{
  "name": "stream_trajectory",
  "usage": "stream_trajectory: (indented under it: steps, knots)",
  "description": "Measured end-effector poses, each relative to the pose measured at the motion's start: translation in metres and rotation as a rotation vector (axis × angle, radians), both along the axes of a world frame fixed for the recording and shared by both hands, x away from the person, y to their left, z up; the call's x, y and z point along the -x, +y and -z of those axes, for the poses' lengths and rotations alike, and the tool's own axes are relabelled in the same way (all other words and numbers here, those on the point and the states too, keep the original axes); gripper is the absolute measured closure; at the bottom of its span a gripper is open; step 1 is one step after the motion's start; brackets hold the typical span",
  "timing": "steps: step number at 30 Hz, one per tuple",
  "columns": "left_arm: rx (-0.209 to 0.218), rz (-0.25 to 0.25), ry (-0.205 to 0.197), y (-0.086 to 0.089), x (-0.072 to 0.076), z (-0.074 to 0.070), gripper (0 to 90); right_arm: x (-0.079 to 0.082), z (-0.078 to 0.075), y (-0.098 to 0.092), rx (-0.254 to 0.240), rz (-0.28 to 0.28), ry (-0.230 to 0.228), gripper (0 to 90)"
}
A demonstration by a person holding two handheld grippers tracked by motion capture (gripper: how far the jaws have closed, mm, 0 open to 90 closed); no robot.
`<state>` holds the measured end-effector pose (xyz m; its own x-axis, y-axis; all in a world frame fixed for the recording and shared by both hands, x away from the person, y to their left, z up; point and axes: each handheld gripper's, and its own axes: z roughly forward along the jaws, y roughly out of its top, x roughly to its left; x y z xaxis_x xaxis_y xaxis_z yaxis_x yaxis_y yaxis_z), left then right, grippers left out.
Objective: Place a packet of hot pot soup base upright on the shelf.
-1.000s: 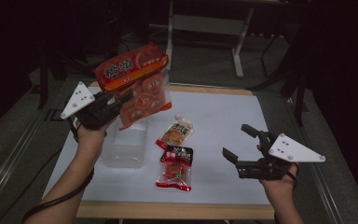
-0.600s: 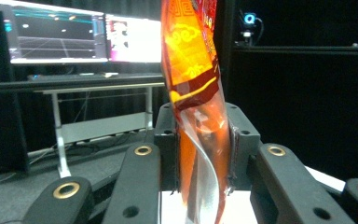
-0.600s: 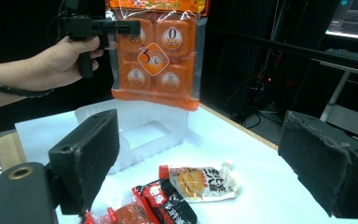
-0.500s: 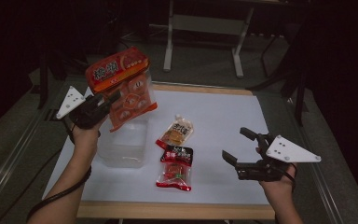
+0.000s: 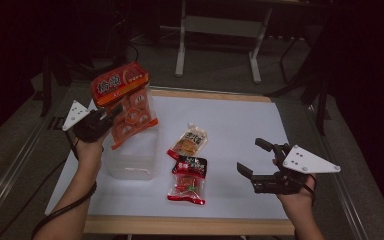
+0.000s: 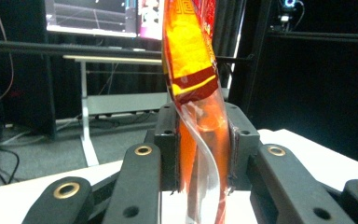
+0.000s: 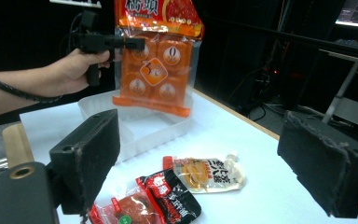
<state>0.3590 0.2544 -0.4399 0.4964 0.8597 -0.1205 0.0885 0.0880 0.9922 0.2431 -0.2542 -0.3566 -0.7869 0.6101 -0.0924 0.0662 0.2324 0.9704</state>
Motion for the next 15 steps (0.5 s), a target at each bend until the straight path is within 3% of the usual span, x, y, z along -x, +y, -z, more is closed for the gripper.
stream_trajectory:
  steps: [12,15]
  knots:
    - [-0.053,0.038,0.036,-0.006,-0.006,0.014,71.6,-0.001,0.002,-0.002,0.003,0.001,0.013,13.2]
    - [-0.100,0.063,0.055,-0.009,-0.009,0.015,71.6,-0.002,0.003,-0.002,0.005,0.001,0.015,13.2]
